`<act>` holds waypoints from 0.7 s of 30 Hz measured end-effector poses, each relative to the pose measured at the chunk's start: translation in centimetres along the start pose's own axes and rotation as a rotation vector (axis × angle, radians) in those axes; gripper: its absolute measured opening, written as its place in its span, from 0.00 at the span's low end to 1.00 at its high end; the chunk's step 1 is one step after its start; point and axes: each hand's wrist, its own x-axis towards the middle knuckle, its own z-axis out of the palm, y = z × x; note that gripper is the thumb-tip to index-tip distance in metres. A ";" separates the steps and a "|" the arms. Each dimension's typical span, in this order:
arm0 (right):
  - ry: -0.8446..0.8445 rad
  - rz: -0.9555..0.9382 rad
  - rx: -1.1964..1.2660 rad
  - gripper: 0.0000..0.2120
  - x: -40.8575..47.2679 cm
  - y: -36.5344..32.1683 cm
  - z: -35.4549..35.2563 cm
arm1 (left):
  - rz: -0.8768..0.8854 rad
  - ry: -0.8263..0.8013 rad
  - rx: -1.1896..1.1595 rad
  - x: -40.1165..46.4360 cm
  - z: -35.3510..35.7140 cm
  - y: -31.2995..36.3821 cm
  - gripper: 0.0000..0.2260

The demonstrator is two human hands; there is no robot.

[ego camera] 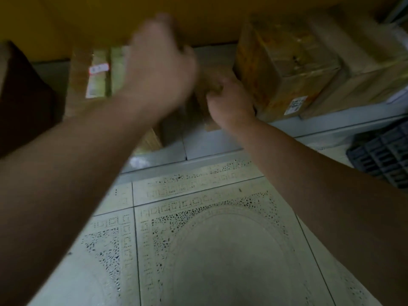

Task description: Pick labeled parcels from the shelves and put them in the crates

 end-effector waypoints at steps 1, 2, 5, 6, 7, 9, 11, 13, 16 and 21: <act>0.004 0.012 -0.057 0.23 0.4 0.9 -0.2 | -0.071 -0.089 0.009 0.1 1.0 0.4 0.17; 0.001 0.035 -0.091 0.23 0.6 1.6 -0.3 | -0.188 -0.177 -0.035 -0.2 2.3 0.8 0.15; -0.020 0.125 -0.066 0.17 0.4 2.7 -0.3 | -0.487 -0.381 -0.211 -0.7 6.9 0.1 0.08; -0.042 0.148 -0.060 0.18 0.5 2.8 -0.3 | -0.557 -0.405 -0.265 -0.3 8.0 -1.0 0.09; -0.062 0.171 -0.054 0.19 0.5 3.1 -0.3 | -0.612 -0.417 -0.302 0.2 8.5 -1.9 0.07; -0.078 0.200 0.001 0.22 0.7 3.6 -0.1 | -0.672 -0.359 -0.332 0.6 8.8 -2.8 0.07; -0.051 0.228 0.104 0.25 1.0 4.2 -0.4 | -0.658 -0.329 -0.346 0.7 9.0 -3.3 0.18; -0.010 0.254 0.249 0.24 0.9 4.4 -1.1 | -0.633 -0.340 -0.367 0.4 8.6 -3.2 0.30; 0.041 0.281 0.489 0.21 0.6 2.9 -1.9 | -0.622 -0.332 -0.460 0.1 8.7 -3.1 0.28; -0.138 0.233 0.912 0.16 -0.1 0.6 -2.6 | -0.589 -0.419 -0.952 -0.1 7.4 -2.3 0.21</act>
